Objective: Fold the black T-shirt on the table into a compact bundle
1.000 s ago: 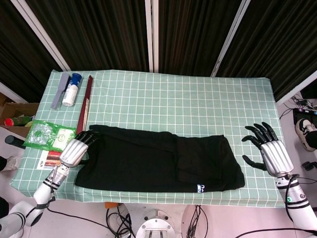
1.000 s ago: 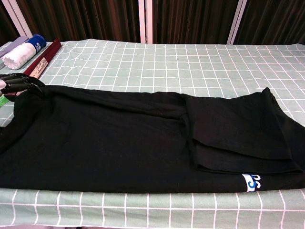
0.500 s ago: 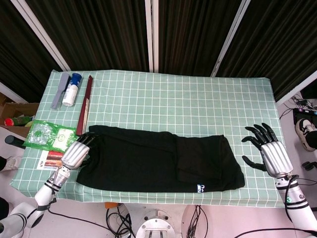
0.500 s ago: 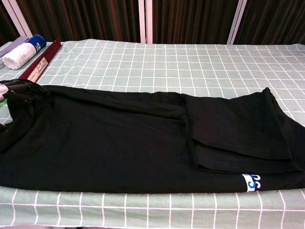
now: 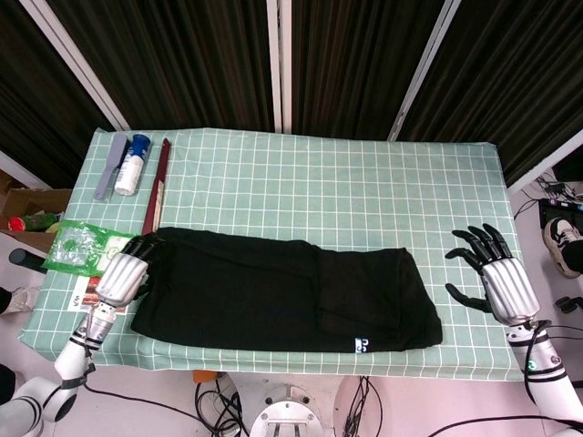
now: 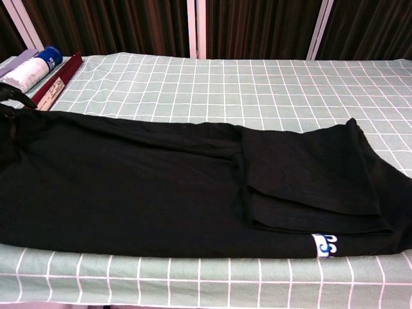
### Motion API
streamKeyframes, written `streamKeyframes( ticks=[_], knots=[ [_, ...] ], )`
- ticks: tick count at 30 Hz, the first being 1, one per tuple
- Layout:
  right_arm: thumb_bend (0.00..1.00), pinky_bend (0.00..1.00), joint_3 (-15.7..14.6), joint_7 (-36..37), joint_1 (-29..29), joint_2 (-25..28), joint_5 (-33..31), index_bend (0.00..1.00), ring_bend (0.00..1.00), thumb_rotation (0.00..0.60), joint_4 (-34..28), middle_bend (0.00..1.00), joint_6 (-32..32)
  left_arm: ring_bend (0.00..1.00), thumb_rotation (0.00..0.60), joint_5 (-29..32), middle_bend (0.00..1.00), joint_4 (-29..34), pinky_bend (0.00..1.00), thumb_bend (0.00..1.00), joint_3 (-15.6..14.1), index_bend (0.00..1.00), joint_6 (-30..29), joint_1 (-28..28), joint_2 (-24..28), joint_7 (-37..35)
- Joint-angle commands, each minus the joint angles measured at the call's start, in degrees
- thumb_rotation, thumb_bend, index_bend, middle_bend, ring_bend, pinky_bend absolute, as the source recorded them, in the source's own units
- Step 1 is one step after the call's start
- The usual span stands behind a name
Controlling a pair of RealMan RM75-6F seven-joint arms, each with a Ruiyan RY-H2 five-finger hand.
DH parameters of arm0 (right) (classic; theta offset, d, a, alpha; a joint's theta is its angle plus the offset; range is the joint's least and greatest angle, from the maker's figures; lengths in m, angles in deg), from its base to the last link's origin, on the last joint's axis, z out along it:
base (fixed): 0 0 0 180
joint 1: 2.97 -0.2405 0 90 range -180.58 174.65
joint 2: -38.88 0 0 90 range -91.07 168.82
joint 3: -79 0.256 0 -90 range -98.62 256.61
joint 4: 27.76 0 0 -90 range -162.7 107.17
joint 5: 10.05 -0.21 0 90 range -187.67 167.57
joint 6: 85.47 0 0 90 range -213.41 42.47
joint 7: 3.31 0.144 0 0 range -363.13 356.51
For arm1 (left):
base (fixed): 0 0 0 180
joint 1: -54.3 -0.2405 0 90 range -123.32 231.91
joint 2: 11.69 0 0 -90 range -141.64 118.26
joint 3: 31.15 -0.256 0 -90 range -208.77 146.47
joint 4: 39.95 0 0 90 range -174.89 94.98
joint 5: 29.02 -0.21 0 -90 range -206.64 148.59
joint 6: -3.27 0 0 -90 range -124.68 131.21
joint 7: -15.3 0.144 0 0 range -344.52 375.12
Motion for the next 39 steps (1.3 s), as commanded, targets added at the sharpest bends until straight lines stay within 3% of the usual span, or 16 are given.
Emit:
streamKeyframes(
  ticks=[1,10,16,22,30,35,39],
  knots=[
    [0.16,0.11,0.24,0.65,-0.18,-0.43,-0.04,0.41,0.10,0.600,0.60,0.19,0.01,0.11,0.600,1.81,0.22,1.90,0.18,0.66,1.42,0.61,-0.70,-0.83,2.23,1.17],
    [0.16,0.11,0.52,2.46,-0.55,-1.61,0.26,0.41,0.10,0.600,2.70,0.19,0.17,0.11,0.600,6.95,0.22,5.86,0.18,0.66,4.13,0.61,0.60,-2.66,8.53,5.13],
    [0.16,0.11,0.48,3.76,-0.13,-2.17,0.41,0.41,0.10,0.600,4.09,0.19,1.15,0.11,0.600,5.75,0.22,18.05,0.18,0.66,4.16,0.60,1.52,-1.56,12.42,7.98],
    [0.16,0.11,0.50,5.06,0.69,-1.84,0.27,0.41,0.10,0.600,5.05,0.19,2.49,0.11,0.600,4.44,0.22,32.05,0.18,0.66,5.18,0.60,4.81,1.94,14.00,16.18],
    [0.16,0.11,0.26,6.70,1.75,-1.30,0.09,0.41,0.10,0.600,6.18,0.19,3.68,0.11,0.600,7.36,0.22,46.24,0.18,0.67,8.95,0.59,10.53,7.61,9.93,27.53],
    [0.16,0.11,0.29,7.44,2.29,-0.92,-0.04,0.42,0.10,0.600,6.55,0.19,4.37,0.11,0.600,13.41,0.22,48.71,0.18,0.67,10.50,0.58,16.64,11.97,4.91,37.05],
    [0.16,0.11,0.19,7.73,2.60,-0.74,-0.13,0.42,0.10,0.600,6.80,0.19,4.48,0.11,0.600,18.79,0.22,47.19,0.18,0.67,11.51,0.57,19.62,15.60,-1.33,44.75]
  ],
)
